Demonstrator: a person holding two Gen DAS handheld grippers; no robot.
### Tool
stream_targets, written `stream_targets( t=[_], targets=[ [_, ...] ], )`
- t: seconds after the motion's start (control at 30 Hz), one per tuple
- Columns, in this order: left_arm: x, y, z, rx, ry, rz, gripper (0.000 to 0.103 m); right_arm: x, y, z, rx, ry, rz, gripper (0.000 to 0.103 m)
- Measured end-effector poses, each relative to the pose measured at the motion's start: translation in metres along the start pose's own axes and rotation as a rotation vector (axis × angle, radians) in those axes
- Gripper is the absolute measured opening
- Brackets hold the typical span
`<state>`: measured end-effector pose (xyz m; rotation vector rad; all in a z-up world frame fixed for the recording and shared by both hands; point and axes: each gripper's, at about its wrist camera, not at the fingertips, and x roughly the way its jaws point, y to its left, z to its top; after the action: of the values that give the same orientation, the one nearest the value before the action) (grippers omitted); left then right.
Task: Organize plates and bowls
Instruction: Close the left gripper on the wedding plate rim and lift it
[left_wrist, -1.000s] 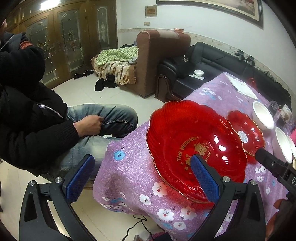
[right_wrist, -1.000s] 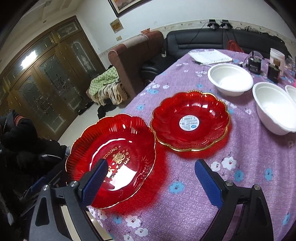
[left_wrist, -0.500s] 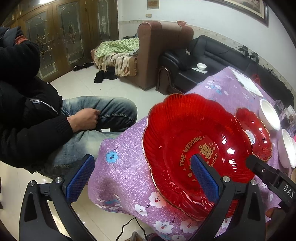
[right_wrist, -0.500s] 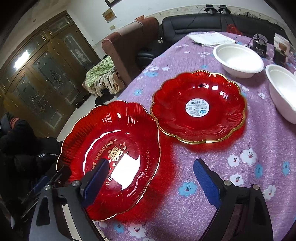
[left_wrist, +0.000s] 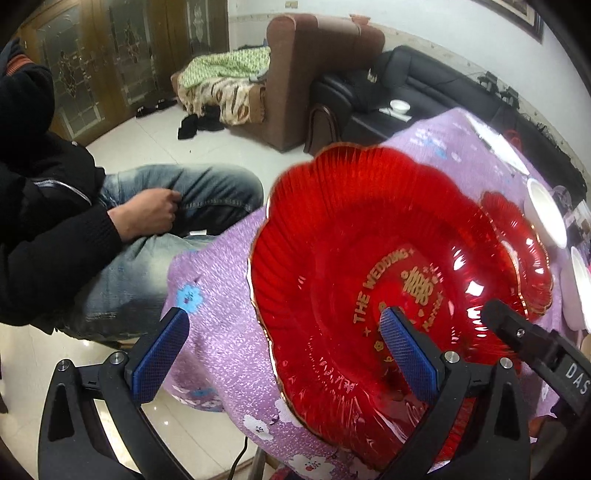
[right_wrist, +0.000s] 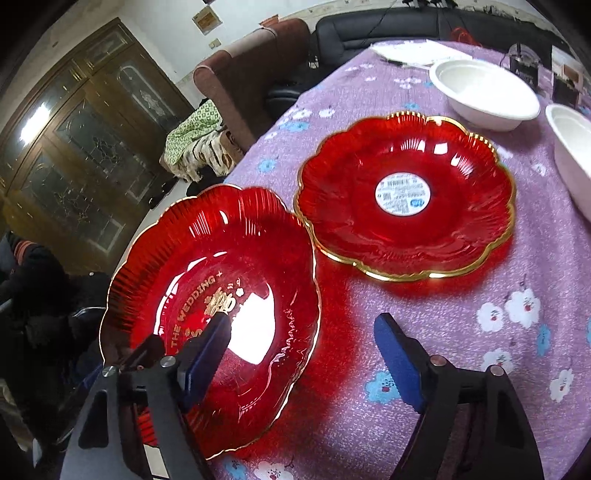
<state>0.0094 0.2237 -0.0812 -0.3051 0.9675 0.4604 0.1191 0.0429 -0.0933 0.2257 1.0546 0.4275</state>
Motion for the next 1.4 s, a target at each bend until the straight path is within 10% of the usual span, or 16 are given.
stream_targets(
  t=[0.23,0.4,0.53,0.6,0.8,1.23,1.4],
  targets=[
    [0.008,-0.005,-0.003,0.014,0.027,0.004,0.103,0.003,-0.001,0.001,0.003,-0.01,-0.009,0.069],
    [0.006,-0.01,-0.004,0.034,0.014,-0.009,0.095,0.008,-0.002,0.002,0.001,-0.003,-0.003,0.016],
    [-0.001,-0.013,-0.004,0.049,-0.025,-0.013,0.068,0.01,-0.006,0.002,0.016,-0.004,0.035,0.01],
    [-0.005,-0.015,-0.003,0.062,-0.037,-0.027,0.041,0.008,-0.005,0.001,0.01,-0.01,0.036,0.01],
    [-0.008,-0.014,-0.004,0.061,-0.036,-0.052,0.032,0.004,-0.01,-0.002,0.01,-0.024,0.046,0.009],
    [-0.034,-0.033,-0.038,0.174,0.011,-0.086,0.037,-0.03,-0.038,-0.033,0.014,0.006,0.065,0.011],
    [-0.045,-0.031,-0.043,0.204,-0.022,-0.075,0.039,-0.034,-0.047,-0.03,0.027,0.055,0.12,0.031]
  ],
)
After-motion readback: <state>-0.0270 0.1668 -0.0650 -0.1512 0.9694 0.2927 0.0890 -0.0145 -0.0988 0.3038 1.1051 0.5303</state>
